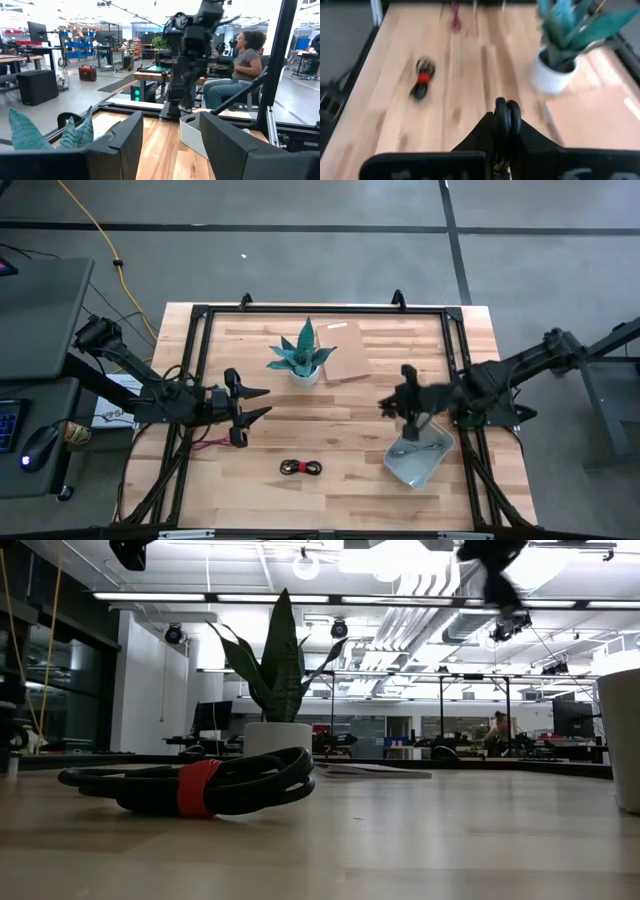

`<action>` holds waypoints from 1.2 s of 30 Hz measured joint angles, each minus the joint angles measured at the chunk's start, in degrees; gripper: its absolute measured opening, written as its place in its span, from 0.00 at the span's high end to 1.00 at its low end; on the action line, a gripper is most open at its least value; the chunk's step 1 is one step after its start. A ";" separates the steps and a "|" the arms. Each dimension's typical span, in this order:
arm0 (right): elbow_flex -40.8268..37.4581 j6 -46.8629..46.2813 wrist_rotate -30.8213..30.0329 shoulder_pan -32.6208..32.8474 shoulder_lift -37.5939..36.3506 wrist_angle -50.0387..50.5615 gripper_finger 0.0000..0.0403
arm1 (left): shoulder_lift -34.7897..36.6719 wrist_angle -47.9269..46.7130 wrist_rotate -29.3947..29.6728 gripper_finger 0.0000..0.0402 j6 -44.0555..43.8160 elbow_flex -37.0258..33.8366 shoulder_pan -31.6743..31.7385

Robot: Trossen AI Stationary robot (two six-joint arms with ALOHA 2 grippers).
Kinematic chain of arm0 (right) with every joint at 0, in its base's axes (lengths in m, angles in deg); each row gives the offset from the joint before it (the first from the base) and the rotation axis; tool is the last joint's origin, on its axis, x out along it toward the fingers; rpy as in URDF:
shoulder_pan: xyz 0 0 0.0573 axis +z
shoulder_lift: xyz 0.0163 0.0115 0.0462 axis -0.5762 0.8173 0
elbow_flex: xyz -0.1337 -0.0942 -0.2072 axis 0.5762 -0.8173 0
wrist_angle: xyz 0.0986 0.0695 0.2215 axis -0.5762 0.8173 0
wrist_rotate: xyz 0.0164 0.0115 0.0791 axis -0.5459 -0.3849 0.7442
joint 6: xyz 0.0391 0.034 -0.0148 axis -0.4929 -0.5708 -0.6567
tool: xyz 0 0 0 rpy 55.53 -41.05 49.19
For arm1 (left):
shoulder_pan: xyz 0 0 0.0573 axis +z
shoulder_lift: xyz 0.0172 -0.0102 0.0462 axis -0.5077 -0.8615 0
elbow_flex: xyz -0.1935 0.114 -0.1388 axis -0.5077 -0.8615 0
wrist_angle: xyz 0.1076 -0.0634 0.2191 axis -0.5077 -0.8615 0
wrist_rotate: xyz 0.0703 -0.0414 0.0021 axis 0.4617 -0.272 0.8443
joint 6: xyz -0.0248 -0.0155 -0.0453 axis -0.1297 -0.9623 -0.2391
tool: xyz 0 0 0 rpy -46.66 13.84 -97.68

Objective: Pick and place USB-C Cables
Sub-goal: Put the top black charger cable into the white bin

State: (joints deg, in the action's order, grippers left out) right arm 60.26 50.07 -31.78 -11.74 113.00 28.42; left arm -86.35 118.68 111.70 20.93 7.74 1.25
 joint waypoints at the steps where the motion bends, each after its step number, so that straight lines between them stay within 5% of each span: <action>1: 2.17 -1.77 -0.63 1.64 1.36 3.57 0.98 | 0.00 0.02 0.00 0.56 0.02 0.00 0.00; 8: 15.38 -13.02 1.07 9.86 14.85 27.41 0.98 | 0.00 0.00 0.00 0.56 -0.10 0.00 0.02; 20: 17.10 -16.46 14.18 13.87 30.34 33.78 0.98 | 0.01 0.02 -0.02 0.56 -0.17 0.00 0.02; 30: 16.74 -16.17 15.76 14.05 32.31 35.58 0.98 | 0.00 0.00 -0.07 0.56 -0.23 0.00 0.01; 36: 8.02 -19.83 17.59 14.18 26.23 31.33 0.98 | 0.00 0.08 -1.28 0.56 -0.61 0.02 0.00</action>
State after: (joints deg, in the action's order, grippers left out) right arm 68.28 30.24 -14.19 2.44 139.23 59.76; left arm -86.35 118.76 110.42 20.31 7.76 1.25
